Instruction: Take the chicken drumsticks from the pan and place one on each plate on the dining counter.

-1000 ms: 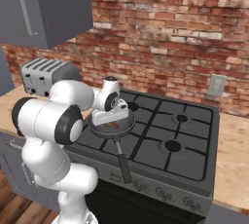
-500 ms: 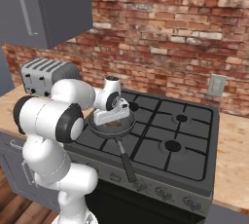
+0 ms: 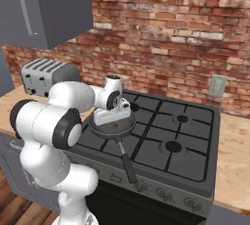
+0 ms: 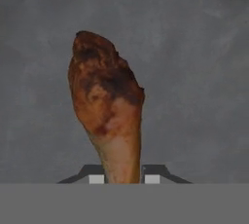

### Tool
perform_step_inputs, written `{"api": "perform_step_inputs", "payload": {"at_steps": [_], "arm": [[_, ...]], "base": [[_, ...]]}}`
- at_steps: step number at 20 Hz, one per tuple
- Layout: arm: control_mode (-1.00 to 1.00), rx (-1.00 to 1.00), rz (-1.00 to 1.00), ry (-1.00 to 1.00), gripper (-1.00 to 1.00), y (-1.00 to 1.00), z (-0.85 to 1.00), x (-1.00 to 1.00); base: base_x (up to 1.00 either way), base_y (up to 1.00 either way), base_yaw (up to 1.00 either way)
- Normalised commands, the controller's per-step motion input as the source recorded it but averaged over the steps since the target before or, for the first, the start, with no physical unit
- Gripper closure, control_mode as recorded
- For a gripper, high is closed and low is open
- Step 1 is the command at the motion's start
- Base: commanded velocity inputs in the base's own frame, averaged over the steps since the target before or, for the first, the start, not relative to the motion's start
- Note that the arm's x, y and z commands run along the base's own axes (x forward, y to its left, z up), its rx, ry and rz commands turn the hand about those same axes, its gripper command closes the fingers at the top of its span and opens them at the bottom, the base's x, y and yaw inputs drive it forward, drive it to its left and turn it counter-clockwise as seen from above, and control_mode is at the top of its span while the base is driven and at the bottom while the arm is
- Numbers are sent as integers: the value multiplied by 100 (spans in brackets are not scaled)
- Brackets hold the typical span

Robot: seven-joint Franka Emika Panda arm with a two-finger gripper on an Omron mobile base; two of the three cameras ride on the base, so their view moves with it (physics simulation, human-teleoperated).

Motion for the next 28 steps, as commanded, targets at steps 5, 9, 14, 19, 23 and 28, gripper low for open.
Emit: {"api": "perform_step_inputs", "payload": {"at_steps": [5,9,14,19,23,28], "arm": [[-100,3,0,0,100,-4,64,-50],[-100,0,0,-3,100,0,74,-59],[-100,0,-1,-7,100,0,62,-73],[-100,0,-25,-8,100,0,22,-84],[-100,0,-41,-3,100,0,34,-76],[-100,-1,-44,0,100,0,35,-64]], "base": [[0,0,0],[0,0,0],[0,0,0],[0,0,0],[0,0,0],[0,0,0]]}}
